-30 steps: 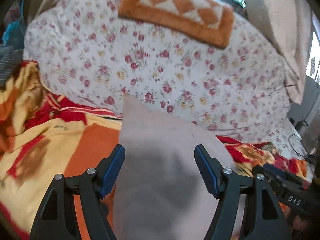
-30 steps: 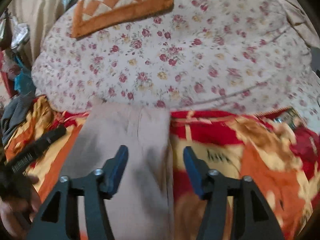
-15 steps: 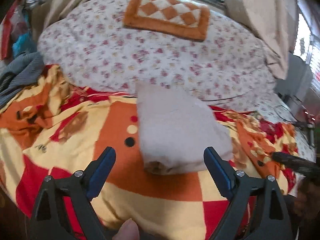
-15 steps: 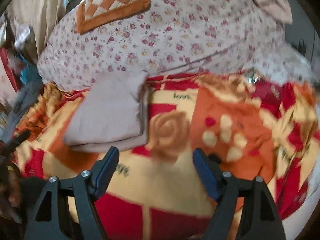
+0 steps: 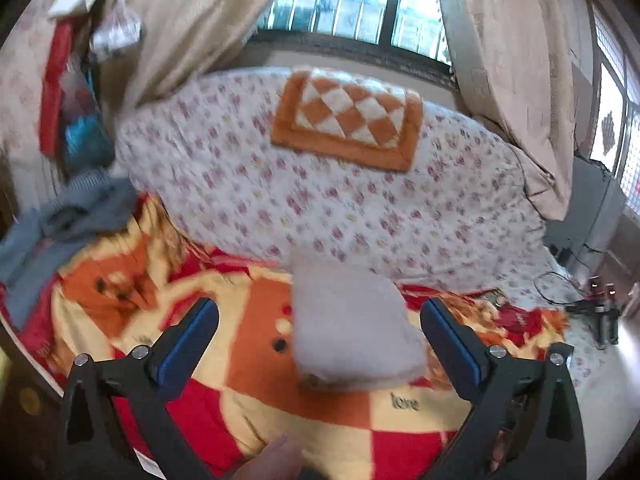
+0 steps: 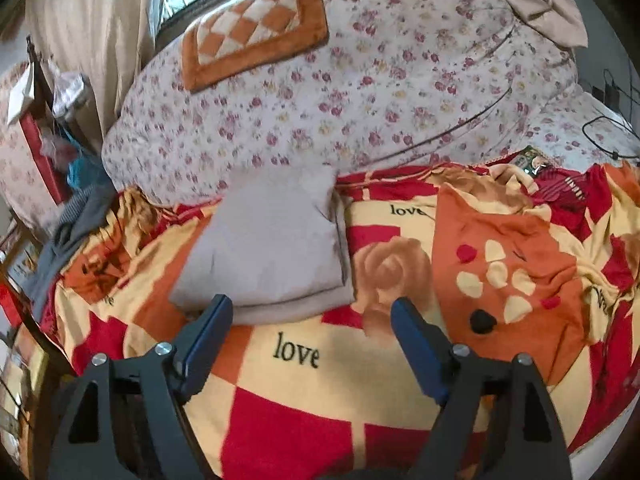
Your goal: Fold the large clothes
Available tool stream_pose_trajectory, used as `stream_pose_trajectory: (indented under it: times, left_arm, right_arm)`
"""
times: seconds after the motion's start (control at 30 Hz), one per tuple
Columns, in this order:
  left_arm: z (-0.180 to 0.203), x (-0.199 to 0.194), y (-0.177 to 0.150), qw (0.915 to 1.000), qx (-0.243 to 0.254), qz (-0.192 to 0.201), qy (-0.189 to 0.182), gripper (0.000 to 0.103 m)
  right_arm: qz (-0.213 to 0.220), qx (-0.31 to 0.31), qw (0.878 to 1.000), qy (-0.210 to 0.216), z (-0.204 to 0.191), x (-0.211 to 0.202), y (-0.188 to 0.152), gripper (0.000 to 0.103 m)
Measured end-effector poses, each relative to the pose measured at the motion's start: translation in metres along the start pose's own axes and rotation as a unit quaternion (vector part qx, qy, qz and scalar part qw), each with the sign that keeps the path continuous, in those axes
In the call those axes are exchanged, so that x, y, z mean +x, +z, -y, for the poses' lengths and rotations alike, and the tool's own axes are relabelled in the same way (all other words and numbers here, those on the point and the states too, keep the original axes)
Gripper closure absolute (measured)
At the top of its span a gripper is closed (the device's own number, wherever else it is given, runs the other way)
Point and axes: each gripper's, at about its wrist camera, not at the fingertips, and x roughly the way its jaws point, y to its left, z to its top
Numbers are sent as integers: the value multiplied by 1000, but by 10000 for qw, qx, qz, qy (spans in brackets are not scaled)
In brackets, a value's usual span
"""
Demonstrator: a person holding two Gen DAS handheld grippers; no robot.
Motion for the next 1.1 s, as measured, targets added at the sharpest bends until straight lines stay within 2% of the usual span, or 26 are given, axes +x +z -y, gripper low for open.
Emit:
stream_pose_trajectory:
  times: [0.07,0.13,0.2,0.27,0.47,0.57,0.73,0.83,1.1]
  left_arm:
    - [1,22,-16,9989,-51,-371,273,5]
    - [1,36,-31,9977,-227,-526,370,5]
    - [5,47,-49,9973,-332,-563,331,5]
    - [18,61,-64,9975,-132,-625,303,5]
    - [53,95,-78,9969,328,-710,-83,5]
    - [60,113,-84,9954,514,-808,-63,5]
    - [52,134,-89,9925,599,-1067,7,5]
    - [43,145,-94,9888,504,-1402,130,6]
    - [20,146,-96,9882,58,-1521,-141,6]
  right_arm:
    - [-61,-66,10000,35,1,-1,-3,18]
    - [-76,-148,9999,12,0,-1,-6,18]
    - [-41,-156,9999,26,2,-2,-7,18]
    - [-27,-57,10000,28,7,-2,-6,18]
    - [-27,155,9998,-143,15,-7,-10,18]
    - [-259,41,9992,-298,18,-6,-10,18]
    - [-412,-565,9949,-721,8,-4,-15,18]
    - [-447,-746,9917,-947,0,2,-18,18]
    - [-628,-753,9901,-1004,-2,15,-19,20]
